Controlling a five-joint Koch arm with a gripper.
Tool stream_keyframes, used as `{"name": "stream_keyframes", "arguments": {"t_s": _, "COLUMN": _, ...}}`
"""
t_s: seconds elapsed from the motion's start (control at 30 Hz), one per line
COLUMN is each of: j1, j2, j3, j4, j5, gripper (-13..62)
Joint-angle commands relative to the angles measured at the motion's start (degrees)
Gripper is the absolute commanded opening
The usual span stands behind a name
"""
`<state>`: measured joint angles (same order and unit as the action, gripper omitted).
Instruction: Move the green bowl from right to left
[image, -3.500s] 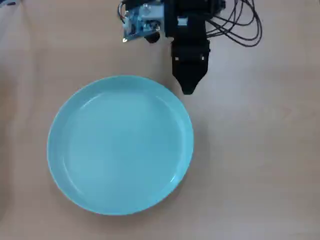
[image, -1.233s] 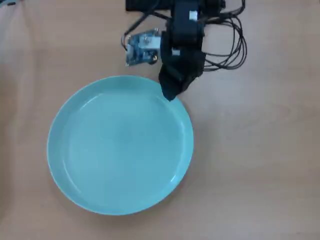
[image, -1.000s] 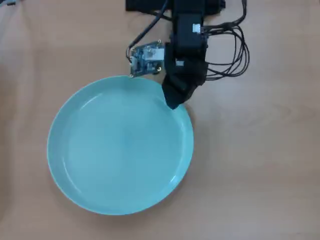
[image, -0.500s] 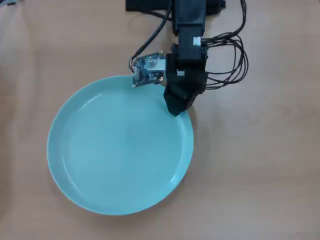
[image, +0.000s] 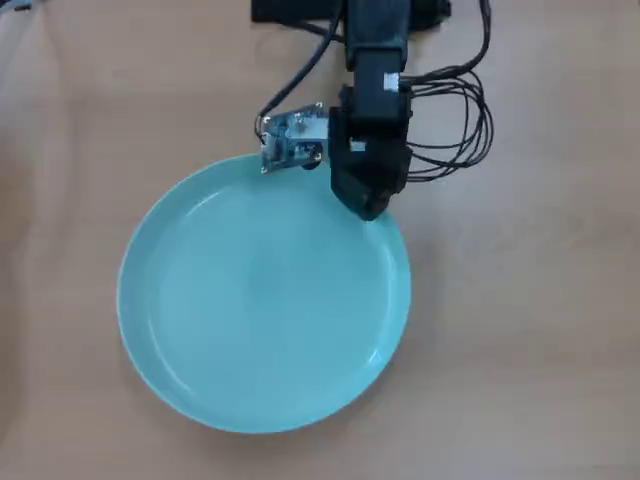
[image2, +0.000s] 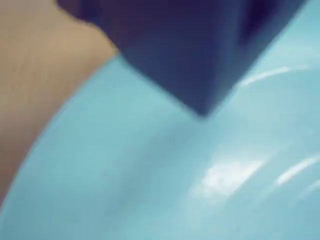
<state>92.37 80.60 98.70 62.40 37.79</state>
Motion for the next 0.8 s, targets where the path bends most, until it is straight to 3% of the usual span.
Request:
{"name": "stream_keyframes", "arguments": {"t_s": 0.0, "j1": -2.81, "j2": 0.44, "j3": -1.93, "j4": 0.09, "j5": -6.33, "gripper": -6.1}}
{"name": "stream_keyframes", "arguments": {"t_s": 0.43, "j1": -20.57, "j2": 0.44, "j3": -2.64, "j4": 0.09, "j5": -10.28, "gripper": -6.1}}
{"name": "stream_keyframes", "arguments": {"t_s": 0.77, "j1": -41.66, "j2": 0.35, "j3": -8.09, "j4": 0.70, "j5": -11.16, "gripper": -6.1}}
